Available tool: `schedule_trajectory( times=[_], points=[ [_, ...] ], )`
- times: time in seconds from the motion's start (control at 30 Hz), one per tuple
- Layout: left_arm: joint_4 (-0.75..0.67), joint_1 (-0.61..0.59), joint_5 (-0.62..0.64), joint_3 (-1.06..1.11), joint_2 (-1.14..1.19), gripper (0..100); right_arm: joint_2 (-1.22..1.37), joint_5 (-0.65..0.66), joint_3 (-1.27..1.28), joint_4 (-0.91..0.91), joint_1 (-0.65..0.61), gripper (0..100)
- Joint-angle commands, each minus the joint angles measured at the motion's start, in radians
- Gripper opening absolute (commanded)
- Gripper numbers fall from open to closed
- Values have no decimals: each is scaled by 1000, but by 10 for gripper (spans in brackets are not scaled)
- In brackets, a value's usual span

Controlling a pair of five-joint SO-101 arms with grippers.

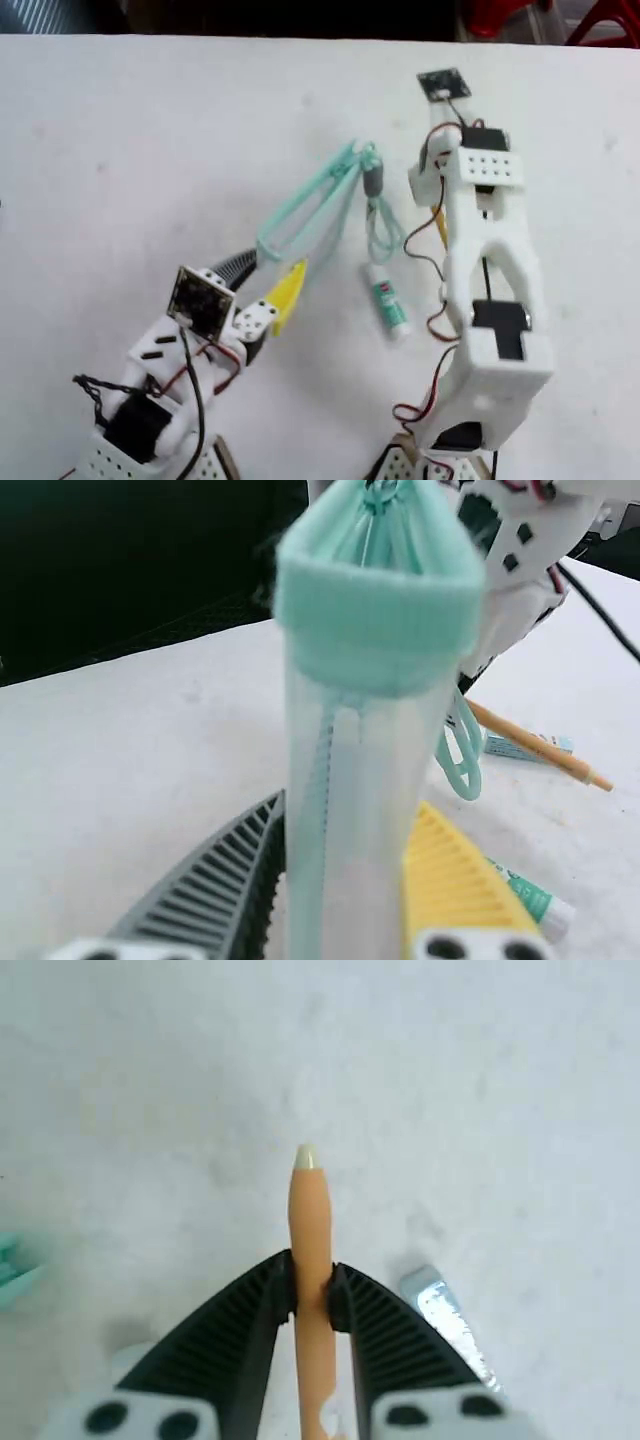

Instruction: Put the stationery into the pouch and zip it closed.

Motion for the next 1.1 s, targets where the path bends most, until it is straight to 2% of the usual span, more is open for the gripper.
schedule_trajectory(
  times=[0.0, 0.13, 0.43, 0.63, 0.77, 0.87, 1.07],
  points=[
    [14, 1, -6, 3, 10, 169, -196, -2, -32, 41, 4, 17],
    [14, 1, -6, 3, 10, 169, -361, 6, -28, 94, -41, 17],
    [14, 1, -8, 3, 10, 169, -650, 2, -26, 236, -242, 17],
    [15, 1, -8, 5, 10, 169, -809, 6, -21, 249, -248, 17],
    [15, 1, -8, 5, 10, 169, -924, 0, 80, 248, -255, 17],
    [15, 1, -8, 5, 10, 168, -1058, 0, 255, 157, -255, 17],
    [15, 1, -6, 5, 10, 168, -1466, 6, 700, -197, -255, 17]
  ],
)
